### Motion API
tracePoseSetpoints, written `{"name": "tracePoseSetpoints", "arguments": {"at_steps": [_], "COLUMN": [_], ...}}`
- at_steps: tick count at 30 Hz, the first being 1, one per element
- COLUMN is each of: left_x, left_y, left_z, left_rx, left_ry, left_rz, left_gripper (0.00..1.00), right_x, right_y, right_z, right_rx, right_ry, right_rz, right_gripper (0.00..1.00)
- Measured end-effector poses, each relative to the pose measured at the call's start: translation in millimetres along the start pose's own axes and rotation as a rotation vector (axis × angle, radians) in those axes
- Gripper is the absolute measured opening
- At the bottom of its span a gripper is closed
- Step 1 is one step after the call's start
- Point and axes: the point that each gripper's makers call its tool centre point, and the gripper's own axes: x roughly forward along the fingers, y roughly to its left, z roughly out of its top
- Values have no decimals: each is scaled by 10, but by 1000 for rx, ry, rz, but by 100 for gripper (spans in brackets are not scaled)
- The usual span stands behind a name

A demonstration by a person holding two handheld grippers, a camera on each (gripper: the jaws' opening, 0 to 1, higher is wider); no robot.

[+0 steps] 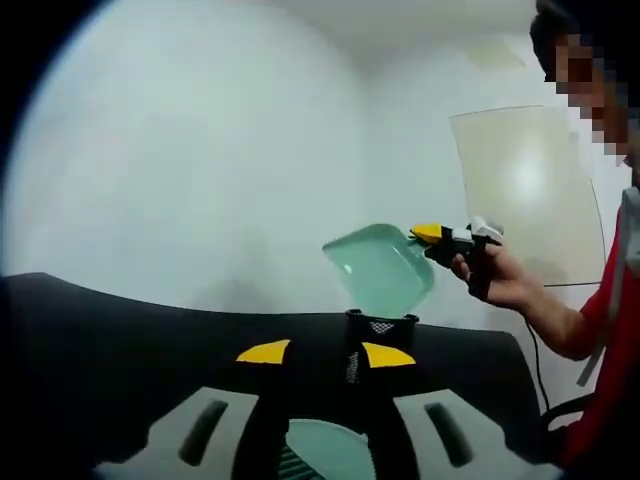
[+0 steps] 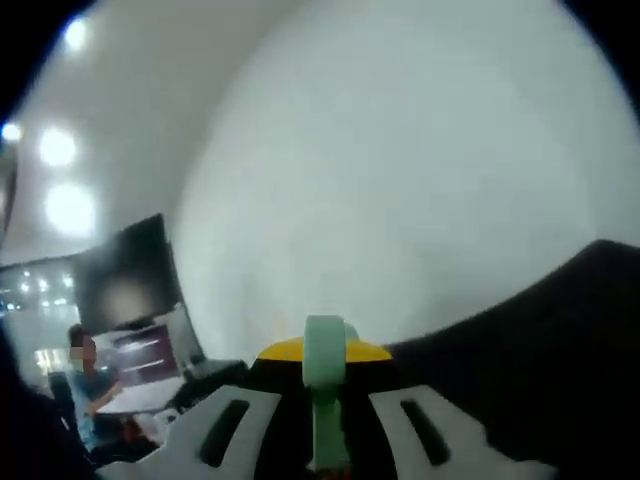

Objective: Pick up the broom and sweep the trash on the tabletop into the dustpan.

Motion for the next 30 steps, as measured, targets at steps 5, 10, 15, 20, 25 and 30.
{"name": "tracePoseSetpoints", "arguments": {"at_steps": [5,10,15,20,25,30], "left_x": [-3,-3,8,12,8,8], "left_y": [-11,-13,-28,-33,-33,-36], "left_z": [13,-8,-30,-38,-34,-43], "left_rx": [-12,-22,-15,-17,-20,-21], "left_ry": [-4,7,22,25,22,25], "left_rz": [-4,-8,-12,-12,-11,-13], "left_gripper": [24,24,24,24,24,24], "right_x": [-74,-324,-754,-1096,-1292,-1442], "right_y": [-57,-232,-599,-846,-1053,-1180], "right_z": [116,305,338,139,-239,-630], "right_rx": [45,223,421,536,645,746], "right_ry": [-45,-135,-222,-228,-173,-80], "right_rz": [-1,-1,-40,-87,-151,-240], "right_gripper": [12,12,12,12,12,12]}}
